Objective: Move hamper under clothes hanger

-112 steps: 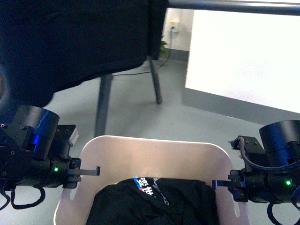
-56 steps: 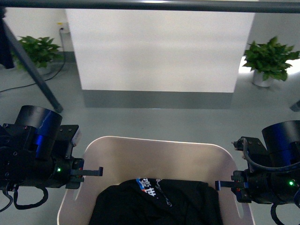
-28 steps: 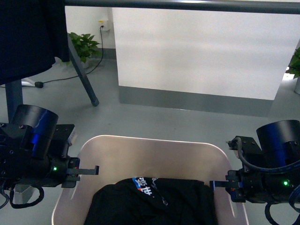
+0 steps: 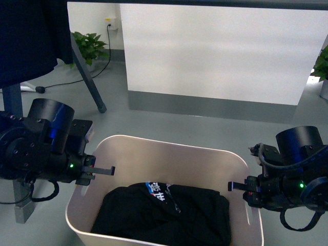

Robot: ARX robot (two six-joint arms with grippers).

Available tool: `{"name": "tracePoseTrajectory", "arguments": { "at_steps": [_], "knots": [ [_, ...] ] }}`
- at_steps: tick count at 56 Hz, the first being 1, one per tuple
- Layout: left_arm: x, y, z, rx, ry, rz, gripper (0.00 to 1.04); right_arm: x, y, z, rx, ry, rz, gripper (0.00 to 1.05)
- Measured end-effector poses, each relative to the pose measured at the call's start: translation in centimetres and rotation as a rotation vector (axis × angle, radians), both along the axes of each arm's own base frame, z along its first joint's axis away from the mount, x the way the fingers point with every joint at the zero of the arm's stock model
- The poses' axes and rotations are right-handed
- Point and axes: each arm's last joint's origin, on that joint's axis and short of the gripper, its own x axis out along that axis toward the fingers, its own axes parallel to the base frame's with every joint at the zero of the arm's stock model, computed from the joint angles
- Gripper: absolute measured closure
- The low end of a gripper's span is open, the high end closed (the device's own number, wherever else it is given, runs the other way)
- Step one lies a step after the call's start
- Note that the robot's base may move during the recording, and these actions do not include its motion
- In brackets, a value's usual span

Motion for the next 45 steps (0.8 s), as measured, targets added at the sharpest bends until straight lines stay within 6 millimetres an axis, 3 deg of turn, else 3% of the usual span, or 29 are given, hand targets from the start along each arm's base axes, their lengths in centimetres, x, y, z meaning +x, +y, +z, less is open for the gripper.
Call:
{"name": "tracePoseTrajectory", "arguments": {
  "at_steps": [20,41,45],
  "knots": [
    [4.1,-2.1,0.3,-0.001,0.020,-0.040,1.01,3.7,-2.2,-0.1,-0.049,0.031,-0.053,1.02],
    [3.2,-2.9,-3.1,-0.018,0.183,-0.019,1.01,4.3,-2.7,-1.5,-0.105,0.068,-0.045,1.02],
    [3.2,-3.0,-3.1,-0.029,0.186,-0.025,0.91,4.3,-2.7,-1.6,-0.113,0.068,-0.048,1.02]
  ]
}}
